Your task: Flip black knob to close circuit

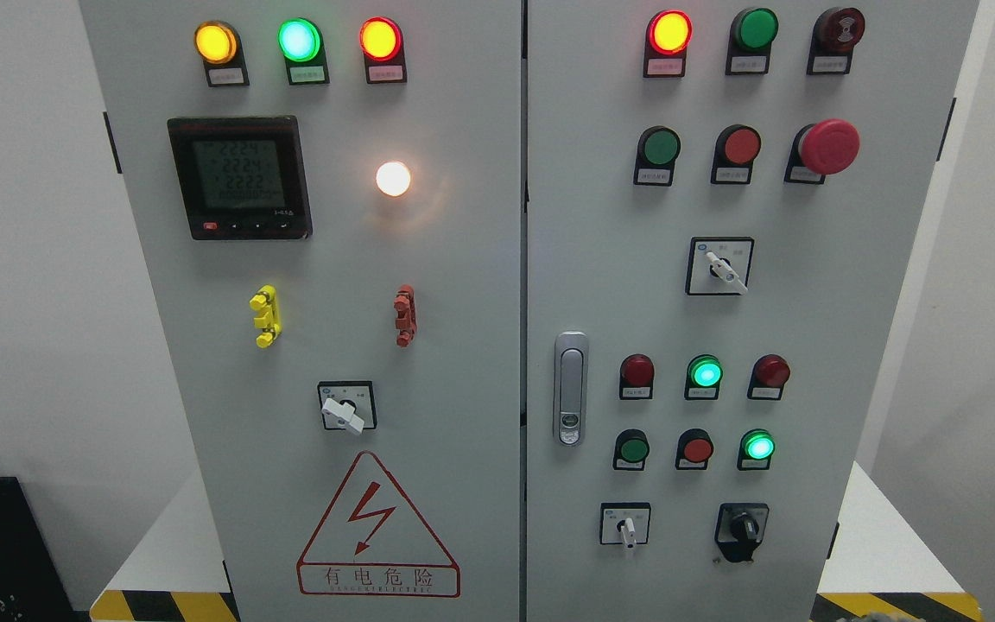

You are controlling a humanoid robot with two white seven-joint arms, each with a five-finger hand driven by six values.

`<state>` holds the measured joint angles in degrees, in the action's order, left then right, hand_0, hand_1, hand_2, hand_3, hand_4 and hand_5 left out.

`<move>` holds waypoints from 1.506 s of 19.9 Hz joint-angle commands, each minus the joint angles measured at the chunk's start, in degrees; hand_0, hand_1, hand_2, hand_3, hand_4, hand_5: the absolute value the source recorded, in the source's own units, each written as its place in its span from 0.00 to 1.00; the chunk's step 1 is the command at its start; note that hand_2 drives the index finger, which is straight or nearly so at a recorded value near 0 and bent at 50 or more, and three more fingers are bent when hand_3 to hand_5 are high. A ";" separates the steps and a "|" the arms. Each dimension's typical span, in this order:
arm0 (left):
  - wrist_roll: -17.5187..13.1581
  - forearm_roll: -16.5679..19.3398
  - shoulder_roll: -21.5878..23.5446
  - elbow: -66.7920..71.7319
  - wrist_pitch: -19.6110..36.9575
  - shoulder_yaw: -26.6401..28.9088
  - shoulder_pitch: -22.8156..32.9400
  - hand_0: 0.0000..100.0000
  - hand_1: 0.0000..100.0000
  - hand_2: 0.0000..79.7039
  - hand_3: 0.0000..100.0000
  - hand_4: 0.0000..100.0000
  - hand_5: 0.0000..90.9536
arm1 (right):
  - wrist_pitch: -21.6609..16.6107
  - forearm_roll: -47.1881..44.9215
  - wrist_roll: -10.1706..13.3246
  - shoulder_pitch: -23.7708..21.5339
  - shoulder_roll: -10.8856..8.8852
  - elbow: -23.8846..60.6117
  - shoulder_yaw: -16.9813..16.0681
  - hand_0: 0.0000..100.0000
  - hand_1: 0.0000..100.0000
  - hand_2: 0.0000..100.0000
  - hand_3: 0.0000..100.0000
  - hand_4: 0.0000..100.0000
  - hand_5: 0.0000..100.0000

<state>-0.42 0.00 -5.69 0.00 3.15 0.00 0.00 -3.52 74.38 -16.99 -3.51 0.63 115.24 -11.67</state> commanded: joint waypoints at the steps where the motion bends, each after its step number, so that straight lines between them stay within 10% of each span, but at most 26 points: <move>1: -0.02 -0.44 -0.03 -1.93 0.01 0.62 1.93 0.00 0.00 0.00 0.05 0.03 0.00 | 2.98 2.44 0.02 1.93 1.39 -2.83 3.84 0.00 0.00 0.86 1.00 0.79 0.86; 30: -0.02 -0.44 -0.03 -1.93 0.01 0.62 1.93 0.00 0.00 0.00 0.05 0.03 0.00 | 10.28 3.67 1.52 12.03 1.39 -14.78 4.81 0.00 0.00 0.88 1.00 0.80 0.87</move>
<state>-0.42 0.00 -5.69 0.00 3.15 0.00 0.00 6.07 77.87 -15.54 7.22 0.22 103.49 -7.20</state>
